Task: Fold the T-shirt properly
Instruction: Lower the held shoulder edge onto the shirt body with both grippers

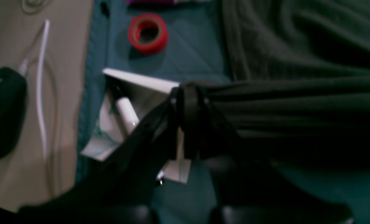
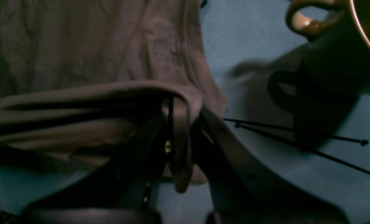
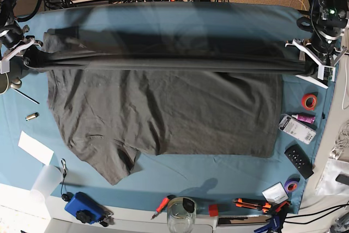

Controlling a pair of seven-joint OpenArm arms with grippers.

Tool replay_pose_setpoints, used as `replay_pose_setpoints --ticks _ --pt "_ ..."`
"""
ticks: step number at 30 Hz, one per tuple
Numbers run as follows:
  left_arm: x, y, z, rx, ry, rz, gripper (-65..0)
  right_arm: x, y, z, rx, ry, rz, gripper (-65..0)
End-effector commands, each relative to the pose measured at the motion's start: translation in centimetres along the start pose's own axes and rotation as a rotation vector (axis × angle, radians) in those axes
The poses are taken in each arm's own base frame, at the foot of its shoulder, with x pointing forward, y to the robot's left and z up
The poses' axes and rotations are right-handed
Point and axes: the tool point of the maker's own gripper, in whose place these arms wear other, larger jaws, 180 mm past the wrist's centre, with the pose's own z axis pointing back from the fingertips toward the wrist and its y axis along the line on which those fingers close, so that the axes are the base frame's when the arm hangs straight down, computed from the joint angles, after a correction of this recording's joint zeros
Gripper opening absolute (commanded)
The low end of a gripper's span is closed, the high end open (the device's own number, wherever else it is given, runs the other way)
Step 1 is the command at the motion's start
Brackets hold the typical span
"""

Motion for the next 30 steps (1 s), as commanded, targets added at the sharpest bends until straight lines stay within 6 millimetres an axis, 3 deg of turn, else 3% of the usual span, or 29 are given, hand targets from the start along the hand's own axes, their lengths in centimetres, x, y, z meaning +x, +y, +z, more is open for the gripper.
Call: replay_pose_setpoints --ticks 1,14,23,30 --pt "1.2 2.0 0.3 0.083 -0.036 -0.028 -65.0 2.1 -1.4 0.8 -0.060 -0.053 0.026 -65.0" --pt "3.1 0.4 -0.1 -0.013 -0.093 0.035 -65.0 3.6 -2.2 0.6 -0.114 -0.095 0.022 -65.0" --pt "4.3 -0.3 -0.1 -0.053 -0.143 0.044 -65.0 3.4 -2.2 0.4 -0.120 -0.087 0.028 -65.0" --pt "4.8 -1.0 -0.1 -0.093 -0.155 0.053 -65.0 2.3 -0.8 -1.6 -0.115 -0.025 0.085 -65.0"
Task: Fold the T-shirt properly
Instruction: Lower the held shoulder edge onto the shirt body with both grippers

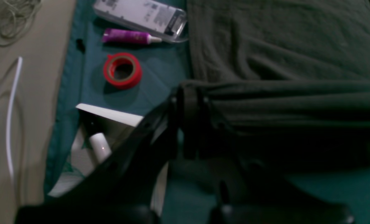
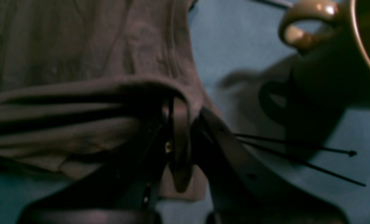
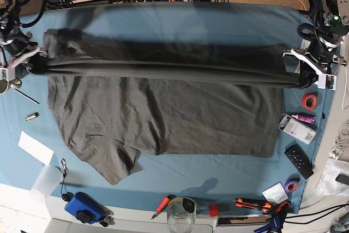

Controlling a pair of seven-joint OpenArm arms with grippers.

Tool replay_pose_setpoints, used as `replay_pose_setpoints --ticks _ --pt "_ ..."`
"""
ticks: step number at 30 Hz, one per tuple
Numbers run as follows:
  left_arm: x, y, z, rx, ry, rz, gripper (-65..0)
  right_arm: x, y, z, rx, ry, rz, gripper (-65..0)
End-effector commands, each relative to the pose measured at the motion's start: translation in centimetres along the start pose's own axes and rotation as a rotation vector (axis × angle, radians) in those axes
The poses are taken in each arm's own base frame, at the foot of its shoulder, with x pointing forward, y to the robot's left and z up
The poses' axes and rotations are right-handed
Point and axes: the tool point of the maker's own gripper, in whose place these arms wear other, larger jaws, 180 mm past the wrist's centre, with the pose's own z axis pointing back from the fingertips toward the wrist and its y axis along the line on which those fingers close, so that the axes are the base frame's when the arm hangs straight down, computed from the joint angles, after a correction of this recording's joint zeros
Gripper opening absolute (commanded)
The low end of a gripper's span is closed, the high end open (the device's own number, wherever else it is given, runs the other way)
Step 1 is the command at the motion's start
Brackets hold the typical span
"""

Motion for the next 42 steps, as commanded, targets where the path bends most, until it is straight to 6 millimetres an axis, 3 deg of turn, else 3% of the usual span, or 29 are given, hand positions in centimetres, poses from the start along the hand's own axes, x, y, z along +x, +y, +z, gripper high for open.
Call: replay_pose_setpoints --ticks 1,10,18,27,42 --pt "1.3 1.1 0.3 0.038 -0.035 -0.026 -65.0 1.8 -1.0 0.4 -0.046 -0.042 0.027 -65.0" --pt "-0.9 0.4 -0.7 0.021 0.001 0.043 -65.0 2.9 -1.3 0.2 -0.070 -0.064 0.035 -65.0" --pt "1.0 0.2 -1.5 0.022 -0.053 0.042 -65.0 4.1 -1.5 0.1 -0.090 -0.095 0.047 -65.0" --pt "1.0 0.2 -1.5 0.018 -0.052 0.041 -65.0 4.0 -2.1 -0.7 -0.086 -0.091 0.003 -65.0" --pt "0.8 -1.9 -2.0 -0.008 -0.088 0.137 -65.0 4.3 -2.2 -1.1 -0.078 -0.101 -0.023 -65.0"
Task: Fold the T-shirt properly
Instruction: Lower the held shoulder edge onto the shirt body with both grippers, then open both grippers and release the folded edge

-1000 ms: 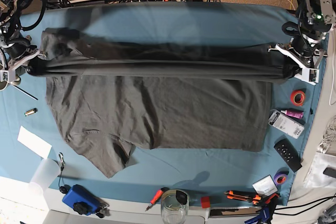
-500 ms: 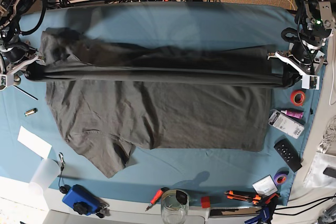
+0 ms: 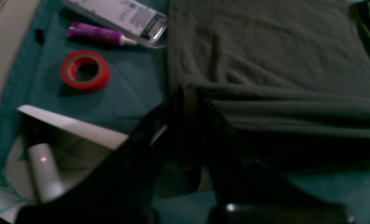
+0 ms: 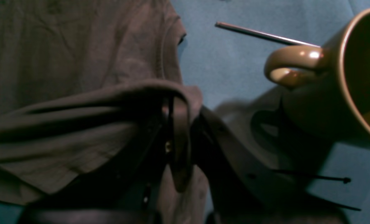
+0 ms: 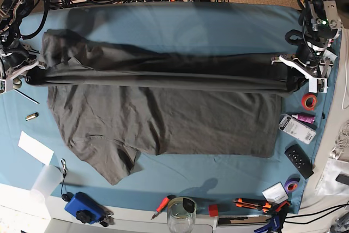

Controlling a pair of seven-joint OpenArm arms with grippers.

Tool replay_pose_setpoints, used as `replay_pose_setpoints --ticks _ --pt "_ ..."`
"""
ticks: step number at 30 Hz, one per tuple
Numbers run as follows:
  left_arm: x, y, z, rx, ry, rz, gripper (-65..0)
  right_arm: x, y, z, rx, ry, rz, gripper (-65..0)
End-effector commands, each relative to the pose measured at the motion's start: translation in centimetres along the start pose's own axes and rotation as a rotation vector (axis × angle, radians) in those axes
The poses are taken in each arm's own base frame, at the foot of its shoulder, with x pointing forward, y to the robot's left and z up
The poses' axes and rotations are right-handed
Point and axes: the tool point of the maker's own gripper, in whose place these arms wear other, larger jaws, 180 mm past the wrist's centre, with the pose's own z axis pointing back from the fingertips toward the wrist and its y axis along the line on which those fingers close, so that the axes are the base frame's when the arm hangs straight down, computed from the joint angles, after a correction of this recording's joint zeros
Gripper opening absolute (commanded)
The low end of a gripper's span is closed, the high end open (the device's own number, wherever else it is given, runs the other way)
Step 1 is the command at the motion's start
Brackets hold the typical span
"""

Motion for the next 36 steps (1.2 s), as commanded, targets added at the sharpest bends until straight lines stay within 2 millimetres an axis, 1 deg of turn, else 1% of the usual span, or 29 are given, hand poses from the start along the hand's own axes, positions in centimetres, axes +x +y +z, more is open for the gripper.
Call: replay_pose_setpoints --ticks 1,6,9,12,14,16,19,20,36 --pt "1.4 0.4 0.2 0.019 -0.049 -0.011 -65.0 2.1 -1.1 0.6 -0.039 -0.055 0.018 -65.0" --pt "1.0 -0.1 0.1 0.013 -0.050 0.008 -65.0 2.1 -1.1 0.6 -0.038 -0.058 0.018 -65.0" --pt "0.7 -0.9 -0.4 0.015 -0.043 -0.061 -65.0 2.2 -1.1 0.6 -0.038 -0.059 0.019 -65.0" --pt "-0.5 -2.2 -1.7 0.002 -0.012 -0.130 -65.0 2.2 -1.1 0.6 -0.038 -0.059 0.018 -65.0" --pt "-1.1 -2.2 -2.7 0.029 0.011 -0.145 -65.0 2.1 -1.1 0.6 -0.039 -0.056 0.019 -65.0" --pt "-0.7 -2.0 -3.4 0.055 0.007 -0.135 -65.0 2.0 -1.1 0.6 -0.039 -0.053 0.019 -65.0" --pt "0.5 -2.1 -3.9 0.055 -0.020 -0.133 -65.0 2.1 -1.1 0.6 -0.038 -0.055 0.019 -65.0" --pt "0.6 -2.1 -4.0 0.054 -0.018 -0.133 -65.0 2.1 -1.1 0.6 -0.038 -0.054 0.018 -65.0" --pt "0.7 -2.1 -4.1 0.054 -0.011 -0.133 -65.0 2.6 -1.1 0.7 -0.038 -0.081 0.019 -65.0"
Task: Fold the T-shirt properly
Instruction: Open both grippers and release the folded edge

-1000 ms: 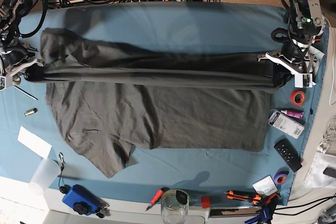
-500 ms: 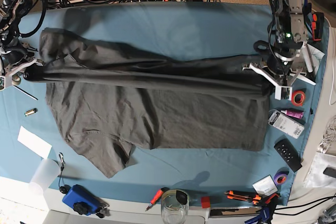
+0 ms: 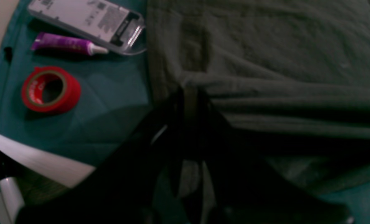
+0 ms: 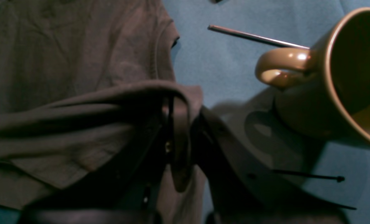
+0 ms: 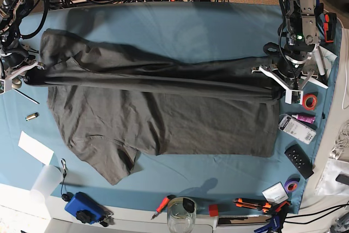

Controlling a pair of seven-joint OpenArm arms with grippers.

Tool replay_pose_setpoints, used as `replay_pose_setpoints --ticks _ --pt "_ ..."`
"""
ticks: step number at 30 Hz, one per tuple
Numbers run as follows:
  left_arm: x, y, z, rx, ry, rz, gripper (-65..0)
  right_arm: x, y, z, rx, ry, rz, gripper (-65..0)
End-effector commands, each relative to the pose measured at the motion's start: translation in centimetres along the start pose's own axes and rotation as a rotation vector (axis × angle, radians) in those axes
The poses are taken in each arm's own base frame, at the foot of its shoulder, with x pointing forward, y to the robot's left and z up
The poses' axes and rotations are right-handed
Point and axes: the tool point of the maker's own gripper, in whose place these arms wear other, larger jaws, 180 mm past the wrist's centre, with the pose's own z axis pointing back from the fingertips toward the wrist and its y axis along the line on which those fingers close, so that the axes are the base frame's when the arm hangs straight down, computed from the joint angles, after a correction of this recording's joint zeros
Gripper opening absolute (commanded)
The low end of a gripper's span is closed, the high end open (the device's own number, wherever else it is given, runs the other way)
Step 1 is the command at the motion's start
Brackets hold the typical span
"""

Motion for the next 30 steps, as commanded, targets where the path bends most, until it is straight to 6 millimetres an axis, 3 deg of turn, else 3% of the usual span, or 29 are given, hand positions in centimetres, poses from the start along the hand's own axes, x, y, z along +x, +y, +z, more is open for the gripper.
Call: replay_pose_setpoints --ticks 1,8,17,22,24,26,30 --pt "1.7 0.5 0.2 0.015 -0.053 -0.016 -65.0 2.5 -0.8 0.6 -0.023 -0.070 0.018 -65.0" --pt "1.6 0.6 0.2 0.016 -0.052 -0.016 -65.0 3.9 -0.7 0.4 -0.023 -0.101 0.017 -65.0" --pt "1.5 0.6 0.2 0.016 -0.047 -0.015 -65.0 2.9 1.2 -1.1 -0.008 -0.048 0.101 -65.0" --pt "1.5 0.5 0.1 0.015 -0.042 -0.015 -65.0 3.4 0.6 -1.2 -0.058 -0.067 0.105 -65.0" --pt "1.5 0.5 0.1 0.015 -0.043 -0.015 -56.3 3.8 0.2 -1.2 -0.082 -0.073 0.124 -65.0" --pt "1.5 0.5 0.1 0.015 -0.044 -0.015 -52.1 4.1 0.0 -1.2 -0.092 -0.080 0.132 -65.0" --pt "1.6 0.5 0.1 0.015 -0.046 -0.016 -52.0 5.1 0.4 -1.3 -0.082 -0.103 0.138 -50.7"
